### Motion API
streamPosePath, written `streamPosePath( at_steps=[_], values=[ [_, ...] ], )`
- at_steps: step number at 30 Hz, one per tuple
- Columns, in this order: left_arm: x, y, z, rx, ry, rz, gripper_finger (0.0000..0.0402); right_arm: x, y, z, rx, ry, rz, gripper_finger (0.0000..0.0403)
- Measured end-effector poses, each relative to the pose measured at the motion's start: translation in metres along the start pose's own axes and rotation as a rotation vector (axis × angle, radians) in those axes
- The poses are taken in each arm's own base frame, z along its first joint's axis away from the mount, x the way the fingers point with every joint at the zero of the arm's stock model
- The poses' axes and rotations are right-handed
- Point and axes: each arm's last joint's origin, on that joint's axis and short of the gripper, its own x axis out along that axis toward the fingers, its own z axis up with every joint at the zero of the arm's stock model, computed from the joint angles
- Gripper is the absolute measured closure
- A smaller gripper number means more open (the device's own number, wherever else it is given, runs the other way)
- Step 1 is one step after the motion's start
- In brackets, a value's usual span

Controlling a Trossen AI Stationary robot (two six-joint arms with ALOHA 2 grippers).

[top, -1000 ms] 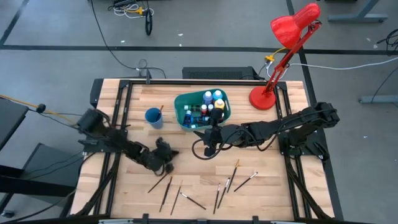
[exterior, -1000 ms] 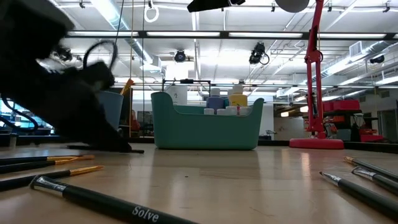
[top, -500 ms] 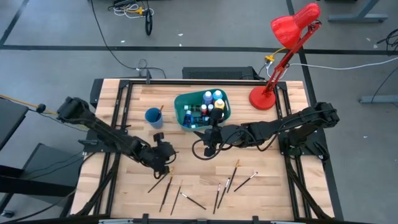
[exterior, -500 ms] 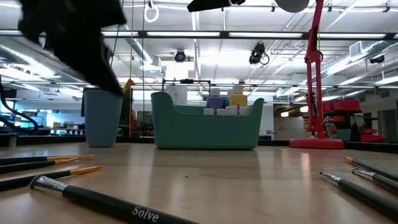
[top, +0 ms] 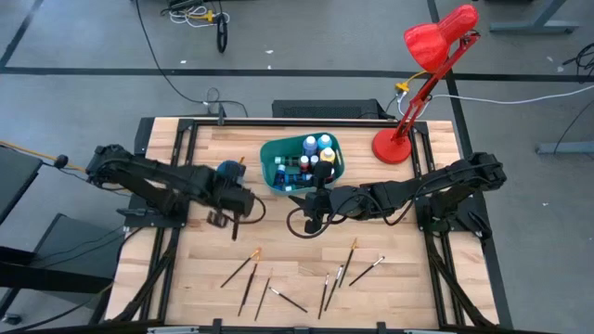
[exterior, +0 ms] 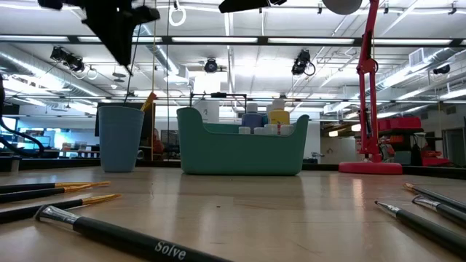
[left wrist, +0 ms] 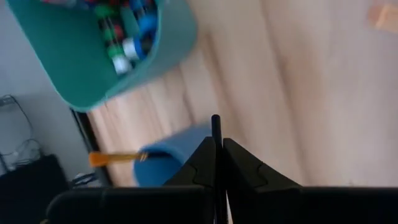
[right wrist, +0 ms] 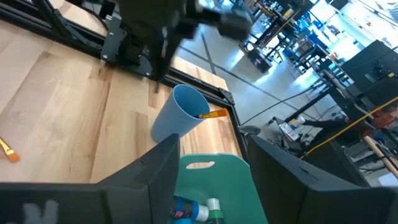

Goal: Pick & Place Paint Supplies
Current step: Put the silver paint brush into the blue cup

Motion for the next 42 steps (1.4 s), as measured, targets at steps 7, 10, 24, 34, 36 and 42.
streamPosePath(
  at_steps=[7,10,24,34,36,42],
  values=[
    [0.037,0.028,-0.023,0.182,0.183,-0.041,0.0380,0.000,0.000,0.000,0.019,-0.002,0.004,0.0211],
    [0.056,0.036,-0.033,0.213,0.243,-0.026,0.0385,0.000,0.000,0.000,0.027,-0.002,0.005,0.0211],
    [0.116,0.043,-0.057,0.265,0.249,-0.060,0.0374,0.000,0.000,0.000,0.027,-0.001,0.005,0.0211],
    [0.116,0.044,-0.054,0.251,0.214,-0.055,0.0346,0.000,0.000,0.000,0.026,-0.001,0.006,0.0211],
    [0.117,0.045,-0.052,0.239,0.200,-0.035,0.0344,0.000,0.000,0.000,0.026,-0.001,0.006,0.0211],
    [0.117,0.048,-0.049,0.200,0.176,0.014,0.0343,0.000,0.000,0.000,0.026,0.000,0.006,0.0211]
  ],
)
